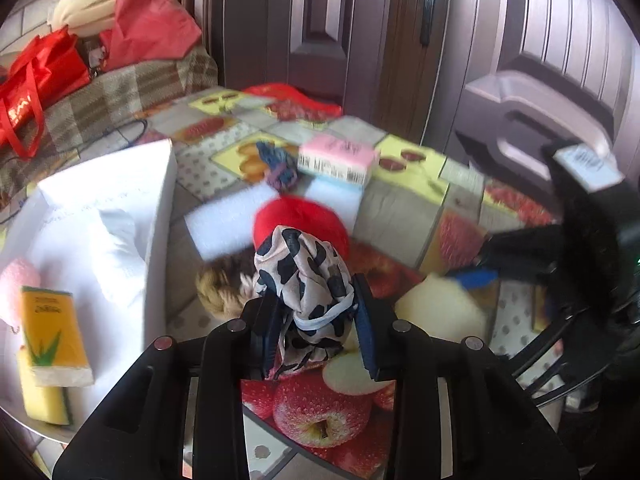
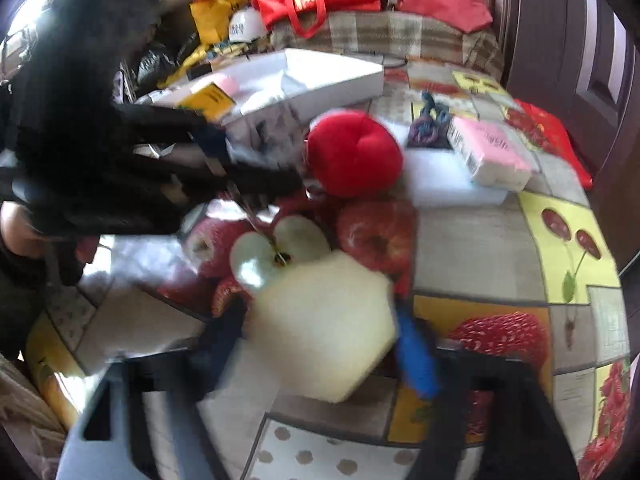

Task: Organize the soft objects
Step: 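Grasp the cow-print cloth with the left tool while the right tool grasps the pale yellow sponge, then carry cloth and sponge over the white tray and open both tools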

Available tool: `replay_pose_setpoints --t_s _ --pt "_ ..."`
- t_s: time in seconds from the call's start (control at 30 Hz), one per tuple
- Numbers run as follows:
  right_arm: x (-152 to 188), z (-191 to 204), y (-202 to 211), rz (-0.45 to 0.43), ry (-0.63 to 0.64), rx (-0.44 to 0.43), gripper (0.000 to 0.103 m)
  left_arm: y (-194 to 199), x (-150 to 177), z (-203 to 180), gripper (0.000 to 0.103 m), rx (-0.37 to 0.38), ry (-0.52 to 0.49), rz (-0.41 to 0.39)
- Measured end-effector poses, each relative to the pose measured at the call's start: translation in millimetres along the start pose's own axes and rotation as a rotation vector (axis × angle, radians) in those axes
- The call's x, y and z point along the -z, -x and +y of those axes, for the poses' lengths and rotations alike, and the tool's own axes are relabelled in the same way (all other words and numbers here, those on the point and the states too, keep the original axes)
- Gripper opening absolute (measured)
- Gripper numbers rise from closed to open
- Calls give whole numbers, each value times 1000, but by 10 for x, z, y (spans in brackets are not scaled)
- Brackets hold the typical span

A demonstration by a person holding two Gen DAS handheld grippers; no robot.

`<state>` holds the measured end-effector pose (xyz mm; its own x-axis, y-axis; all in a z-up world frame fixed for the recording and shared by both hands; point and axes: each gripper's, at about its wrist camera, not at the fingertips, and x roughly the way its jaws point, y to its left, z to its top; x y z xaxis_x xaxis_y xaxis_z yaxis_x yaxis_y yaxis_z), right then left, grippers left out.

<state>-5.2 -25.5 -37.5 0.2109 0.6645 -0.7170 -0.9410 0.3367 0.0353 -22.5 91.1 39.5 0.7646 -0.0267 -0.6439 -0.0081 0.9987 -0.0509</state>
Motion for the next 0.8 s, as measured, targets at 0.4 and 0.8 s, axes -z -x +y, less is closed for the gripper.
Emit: replay_pose_setpoints --t_s 0.4,0.8 --pt "-437 36 884 -345 -56 -53 58 1100 -634 356 32 -180 47 -379" --pt "-1338 380 1468 -629 -154 -198 58 1443 -498 1150 32 -305 228 -441"
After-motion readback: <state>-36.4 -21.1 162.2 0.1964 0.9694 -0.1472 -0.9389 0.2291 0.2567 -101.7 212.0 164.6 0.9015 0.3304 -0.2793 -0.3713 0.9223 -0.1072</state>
